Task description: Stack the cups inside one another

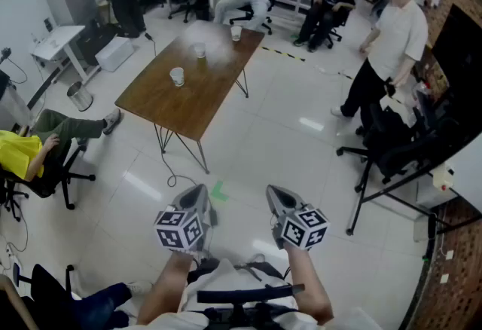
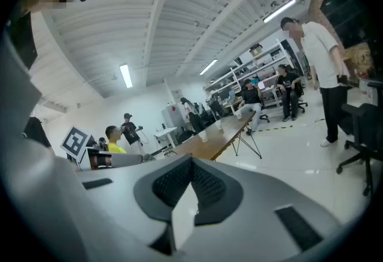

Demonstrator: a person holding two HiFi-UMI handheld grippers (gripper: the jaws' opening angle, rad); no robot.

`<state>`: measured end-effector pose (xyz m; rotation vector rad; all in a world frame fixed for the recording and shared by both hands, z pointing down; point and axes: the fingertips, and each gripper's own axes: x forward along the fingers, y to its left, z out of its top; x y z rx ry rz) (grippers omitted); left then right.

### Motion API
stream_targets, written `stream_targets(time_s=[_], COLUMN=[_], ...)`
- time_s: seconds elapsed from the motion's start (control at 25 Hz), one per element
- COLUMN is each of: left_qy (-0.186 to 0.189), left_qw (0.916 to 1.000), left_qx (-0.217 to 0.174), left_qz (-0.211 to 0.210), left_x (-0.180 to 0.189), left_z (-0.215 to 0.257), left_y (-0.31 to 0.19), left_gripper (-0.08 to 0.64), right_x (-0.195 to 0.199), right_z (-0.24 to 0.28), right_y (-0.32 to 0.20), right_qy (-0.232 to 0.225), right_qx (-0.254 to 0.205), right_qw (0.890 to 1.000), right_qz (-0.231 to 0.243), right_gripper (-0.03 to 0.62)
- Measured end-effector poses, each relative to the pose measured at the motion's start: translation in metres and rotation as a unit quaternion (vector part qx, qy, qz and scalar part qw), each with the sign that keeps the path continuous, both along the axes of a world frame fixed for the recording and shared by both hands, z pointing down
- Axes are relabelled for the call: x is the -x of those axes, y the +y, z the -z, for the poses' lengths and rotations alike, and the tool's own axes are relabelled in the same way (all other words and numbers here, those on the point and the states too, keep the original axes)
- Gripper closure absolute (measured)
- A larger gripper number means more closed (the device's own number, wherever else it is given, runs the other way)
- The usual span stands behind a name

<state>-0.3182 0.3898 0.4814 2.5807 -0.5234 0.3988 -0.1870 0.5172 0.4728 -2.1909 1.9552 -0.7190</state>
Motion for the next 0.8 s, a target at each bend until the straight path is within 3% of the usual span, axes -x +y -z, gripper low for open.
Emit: stream_targets(time_s=[0.44,0.8], left_qy=[-0.011,-0.023], left_qw=[0.9998,0.9993], left_qx=[-0.014,-0.028], left_qz=[0.013,-0.002], left_x=[-0.046,-0.083], left_z=[-0.002,0.001], left_y=[0.056,0.059], left_gripper=[0.572,0.572], right_x=[-0.06,-0.081], right_z=[-0.005,-0.002], right_y=[0.071,0.082], right_qy=[-0.016,-0.017], right_qx=[-0.023,-0.028], right_qw=[1.0,0.999], right_qz=[-0.013,-0.016], right_gripper=[0.589,0.589])
